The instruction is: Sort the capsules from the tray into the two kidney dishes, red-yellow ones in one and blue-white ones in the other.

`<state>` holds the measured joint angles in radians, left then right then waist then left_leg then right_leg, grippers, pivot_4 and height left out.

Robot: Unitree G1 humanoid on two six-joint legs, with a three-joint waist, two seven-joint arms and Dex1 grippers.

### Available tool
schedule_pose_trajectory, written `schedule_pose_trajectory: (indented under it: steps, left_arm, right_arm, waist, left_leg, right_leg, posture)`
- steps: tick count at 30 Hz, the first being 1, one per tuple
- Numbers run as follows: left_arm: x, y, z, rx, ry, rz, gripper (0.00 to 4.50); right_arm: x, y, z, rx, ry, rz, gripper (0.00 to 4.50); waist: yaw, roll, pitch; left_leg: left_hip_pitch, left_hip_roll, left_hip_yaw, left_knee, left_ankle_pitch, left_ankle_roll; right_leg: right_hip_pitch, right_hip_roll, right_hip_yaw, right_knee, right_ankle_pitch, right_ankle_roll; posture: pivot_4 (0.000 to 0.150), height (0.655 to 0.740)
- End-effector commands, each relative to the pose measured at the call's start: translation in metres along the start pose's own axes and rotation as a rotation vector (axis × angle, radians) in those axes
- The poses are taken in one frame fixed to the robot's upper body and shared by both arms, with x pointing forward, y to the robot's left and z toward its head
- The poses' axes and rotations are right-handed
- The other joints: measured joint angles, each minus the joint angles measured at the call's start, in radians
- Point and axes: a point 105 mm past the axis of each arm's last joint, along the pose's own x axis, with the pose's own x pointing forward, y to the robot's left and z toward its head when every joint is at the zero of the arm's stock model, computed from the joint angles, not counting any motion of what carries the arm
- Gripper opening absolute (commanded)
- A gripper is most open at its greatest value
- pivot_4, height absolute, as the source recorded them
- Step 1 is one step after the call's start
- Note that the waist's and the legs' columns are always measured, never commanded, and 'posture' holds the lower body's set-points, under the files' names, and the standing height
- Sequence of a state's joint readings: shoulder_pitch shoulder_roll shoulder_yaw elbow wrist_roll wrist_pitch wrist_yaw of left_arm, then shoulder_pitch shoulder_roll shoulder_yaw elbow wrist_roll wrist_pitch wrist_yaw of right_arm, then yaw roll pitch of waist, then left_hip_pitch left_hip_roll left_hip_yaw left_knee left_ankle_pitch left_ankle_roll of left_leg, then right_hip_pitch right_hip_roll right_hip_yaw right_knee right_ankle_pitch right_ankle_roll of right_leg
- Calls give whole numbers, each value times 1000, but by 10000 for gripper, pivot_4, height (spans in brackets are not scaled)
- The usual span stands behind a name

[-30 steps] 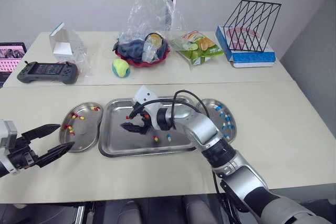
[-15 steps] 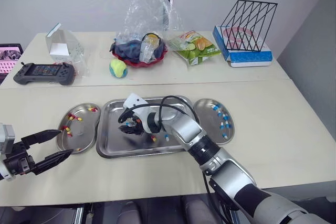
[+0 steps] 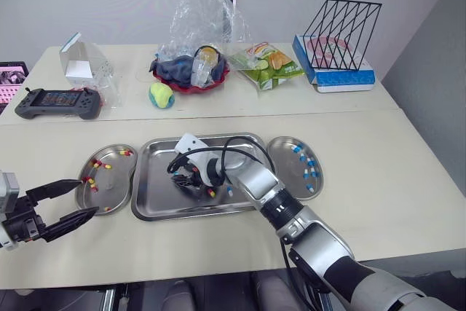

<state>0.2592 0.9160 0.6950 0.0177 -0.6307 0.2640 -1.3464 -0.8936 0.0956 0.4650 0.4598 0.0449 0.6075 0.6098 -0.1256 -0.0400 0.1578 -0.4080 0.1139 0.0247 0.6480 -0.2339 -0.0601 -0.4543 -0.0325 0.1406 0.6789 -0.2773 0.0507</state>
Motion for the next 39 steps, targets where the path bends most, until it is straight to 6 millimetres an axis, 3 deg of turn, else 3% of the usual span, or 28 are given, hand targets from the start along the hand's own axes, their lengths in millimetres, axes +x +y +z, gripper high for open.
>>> schedule_pose_trajectory:
  steps: [1, 3, 11, 22, 23, 25, 27, 29, 33, 36, 39]
  left_arm:
    - [-4, 3, 8, 34, -13, 13, 45000]
    - [-5, 3, 7, 34, -13, 14, 45000]
    - [-4, 3, 7, 35, -22, 13, 45000]
    - [-4, 4, 6, 39, -24, 16, 45000]
    - [-4, 4, 6, 39, -28, 18, 45000]
    - [-8, 7, 5, 40, -45, 40, 45000]
    - [-11, 12, 4, 48, -62, 70, 45000]
    - [-12, 18, 5, 53, -92, 111, 45000]
    - [-13, 24, 6, 52, -123, 147, 45000]
    - [-12, 28, 4, 38, -139, 163, 45000]
    - [-11, 30, 3, 29, -141, 163, 45000]
  right_arm:
    - [7, 15, 13, -4, -53, 44, 26730]
    - [8, 15, 10, -4, -43, 38, 26730]
    - [8, 16, 8, -19, -38, 39, 835]
    - [-18, 17, 44, -56, -179, 127, 357]
    - [-29, 12, 54, -32, -228, 148, 357]
    - [-78, -21, 72, 4, -354, 144, 357]
    - [-113, -41, 76, -6, -408, 130, 357]
    - [-144, -59, 67, -26, -408, 90, 357]
    - [-186, -82, 47, -33, -376, 11, 357]
    - [-219, -102, 12, -28, -285, -97, 357]
    - [-240, -114, -18, -10, -202, -179, 357]
  waist:
    - [0, 0, 0]
    - [0, 0, 0]
    - [0, 0, 0]
    - [1, 0, 0]
    - [1, 0, 0]
    - [8, 0, 0]
    - [25, 0, 0]
    - [35, 0, 0]
    - [37, -1, 0]
    - [34, -1, 0]
    - [34, -1, 0]
  left_leg:
    - [0, 0, 0, 0, 0, 0]
    - [0, 0, 0, 0, 0, 0]
    - [0, 0, 0, 0, 0, 0]
    - [0, 0, 0, -1, 0, 0]
    - [0, 0, 0, -1, 0, 0]
    - [-1, 0, 0, 0, 0, 0]
    - [-3, 0, -1, 0, 1, -1]
    - [-2, -1, 0, 0, 1, -1]
    - [0, -1, -1, -1, 1, -1]
    - [0, -1, -1, -2, 1, -1]
    - [-1, -2, -1, -2, 0, -1]
  right_leg:
    - [0, 0, 0, 0, 0, 0]
    - [0, 0, 0, 0, 0, 0]
    - [0, 0, 0, 0, 0, 0]
    - [0, 0, 0, 0, 0, 0]
    - [0, 0, 0, 0, 0, 0]
    - [0, 0, 0, 0, 0, 0]
    - [0, -3, -5, -1, 0, 0]
    - [1, -8, -14, -2, 0, 0]
    - [1, -8, -16, -1, 0, -1]
    - [1, -8, -15, -1, -1, -1]
    - [1, -8, -15, -3, 0, -1]
  posture:
    - [1500, 7180]
    - [1500, 7180]
    - [1500, 7180]
    - [1500, 7180]
    - [1500, 7180]
    - [1500, 7180]
    - [1500, 7180]
    - [1500, 7180]
    - [1500, 7180]
    - [1500, 7180]
    - [1500, 7180]
